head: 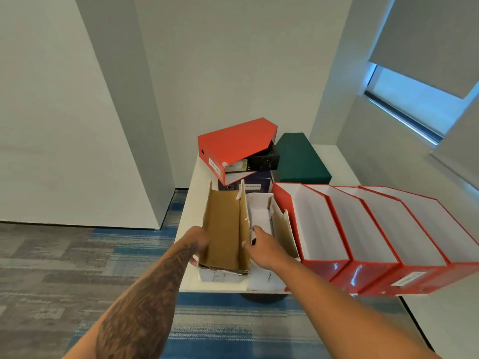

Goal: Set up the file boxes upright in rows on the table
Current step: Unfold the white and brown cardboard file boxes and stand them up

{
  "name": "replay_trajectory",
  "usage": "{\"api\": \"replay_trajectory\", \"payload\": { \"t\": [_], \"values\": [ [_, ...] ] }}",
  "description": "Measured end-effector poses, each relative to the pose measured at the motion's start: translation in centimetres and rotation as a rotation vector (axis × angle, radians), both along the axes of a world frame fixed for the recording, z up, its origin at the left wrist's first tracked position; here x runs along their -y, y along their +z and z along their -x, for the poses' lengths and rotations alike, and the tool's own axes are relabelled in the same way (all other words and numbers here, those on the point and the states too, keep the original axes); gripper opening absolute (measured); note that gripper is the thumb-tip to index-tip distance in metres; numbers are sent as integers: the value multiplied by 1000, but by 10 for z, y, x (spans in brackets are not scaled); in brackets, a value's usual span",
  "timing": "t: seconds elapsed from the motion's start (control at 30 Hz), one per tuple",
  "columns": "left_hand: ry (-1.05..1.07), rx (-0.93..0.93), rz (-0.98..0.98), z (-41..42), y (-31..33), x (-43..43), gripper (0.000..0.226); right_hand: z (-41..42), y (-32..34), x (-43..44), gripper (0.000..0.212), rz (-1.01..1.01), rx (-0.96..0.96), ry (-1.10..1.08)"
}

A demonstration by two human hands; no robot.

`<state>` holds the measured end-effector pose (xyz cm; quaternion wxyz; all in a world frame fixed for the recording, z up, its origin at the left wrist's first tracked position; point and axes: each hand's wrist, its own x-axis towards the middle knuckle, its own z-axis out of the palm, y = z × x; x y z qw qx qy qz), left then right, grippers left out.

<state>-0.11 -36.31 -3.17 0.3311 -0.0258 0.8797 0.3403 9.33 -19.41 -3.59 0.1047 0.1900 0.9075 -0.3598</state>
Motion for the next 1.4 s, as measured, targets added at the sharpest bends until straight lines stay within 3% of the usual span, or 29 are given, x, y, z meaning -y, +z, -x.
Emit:
{"api": "replay_trajectory", "payload": {
  "t": [0.17,0.4,0.8,1.2,1.3,1.4],
  "values": [
    [32,-24,-19,0,-24,-10,40,3,-11,1,43,-1,22,18],
    [82,8,-48,7,-43,-5,42,11,-12,-3,45,15,48,51],
    [133,-158,-74,15,-58,-14,41,17,-21,-5,48,-25,92,45],
    [111,-126,-84,26,-53,-18,50,17,-16,-9,49,-20,83,52],
    [140,-240,-90,35,-36,-26,62,20,-2,-18,45,-22,14,25],
    [117,-352,-122,45,-13,-46,59,30,14,-40,35,-87,-74,10]
  ]
}}
